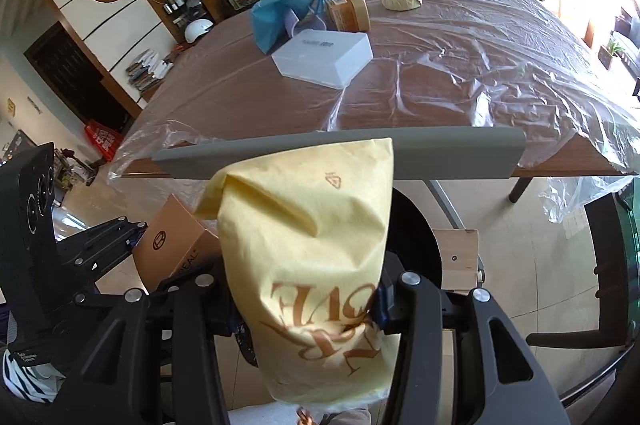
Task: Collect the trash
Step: 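Carry the paper bag and brown box with both grippers over the trash bin, then open both grippers to drop the box and paper bag into the bin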
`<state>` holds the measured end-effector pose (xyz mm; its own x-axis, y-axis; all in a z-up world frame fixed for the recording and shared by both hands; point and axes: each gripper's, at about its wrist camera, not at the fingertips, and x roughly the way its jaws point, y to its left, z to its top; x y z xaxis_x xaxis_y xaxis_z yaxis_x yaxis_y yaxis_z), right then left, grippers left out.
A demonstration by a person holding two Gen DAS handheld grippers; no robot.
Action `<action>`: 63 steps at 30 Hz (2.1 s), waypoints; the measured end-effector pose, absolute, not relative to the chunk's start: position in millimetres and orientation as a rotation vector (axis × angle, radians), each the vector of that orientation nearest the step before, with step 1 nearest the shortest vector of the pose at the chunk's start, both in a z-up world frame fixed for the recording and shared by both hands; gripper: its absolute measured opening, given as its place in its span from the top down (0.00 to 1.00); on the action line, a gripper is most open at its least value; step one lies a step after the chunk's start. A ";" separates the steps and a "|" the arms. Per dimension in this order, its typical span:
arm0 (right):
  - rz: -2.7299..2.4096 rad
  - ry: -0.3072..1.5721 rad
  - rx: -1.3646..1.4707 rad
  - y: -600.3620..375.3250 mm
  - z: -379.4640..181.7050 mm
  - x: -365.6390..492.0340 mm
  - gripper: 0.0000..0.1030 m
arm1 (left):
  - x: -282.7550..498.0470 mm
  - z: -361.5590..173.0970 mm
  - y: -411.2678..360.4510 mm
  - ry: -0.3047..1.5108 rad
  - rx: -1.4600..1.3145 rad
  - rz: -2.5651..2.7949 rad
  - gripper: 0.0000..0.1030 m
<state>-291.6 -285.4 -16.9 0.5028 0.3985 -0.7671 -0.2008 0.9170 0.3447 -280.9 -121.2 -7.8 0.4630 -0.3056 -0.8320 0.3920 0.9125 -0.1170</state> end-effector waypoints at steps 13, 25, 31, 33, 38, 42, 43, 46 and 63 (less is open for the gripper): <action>0.325 1.040 0.213 -279.9 -41.1 -277.5 0.55 | -269.5 -26.6 -121.3 1.034 0.118 -0.434 0.43; 0.318 1.077 0.210 -275.9 -51.2 -271.2 0.55 | -262.0 -38.0 -133.4 1.054 0.155 -0.443 0.43; 0.315 1.107 0.223 -279.2 -62.4 -267.2 0.55 | -260.5 -44.2 -136.6 1.061 0.170 -0.445 0.43; 0.311 1.115 0.224 -280.5 -65.3 -265.7 0.55 | -259.3 -46.8 -136.5 1.066 0.172 -0.443 0.43; 0.296 1.131 0.216 -282.1 -71.2 -263.6 0.55 | -256.7 -52.9 -137.7 1.077 0.180 -0.440 0.43; 0.291 1.144 0.232 -285.8 -76.7 -262.5 0.55 | -256.3 -55.5 -140.0 1.083 0.185 -0.436 0.43; 0.290 1.146 0.235 -286.5 -77.9 -262.0 0.55 | -256.2 -55.9 -140.2 1.084 0.186 -0.435 0.43; 0.290 1.152 0.234 -288.2 -79.9 -260.5 0.55 | -255.3 -57.5 -141.2 1.091 0.188 -0.434 0.43; 0.290 1.178 0.262 -292.0 -86.5 -253.7 0.35 | -253.2 -61.2 -140.5 1.094 0.201 -0.420 0.33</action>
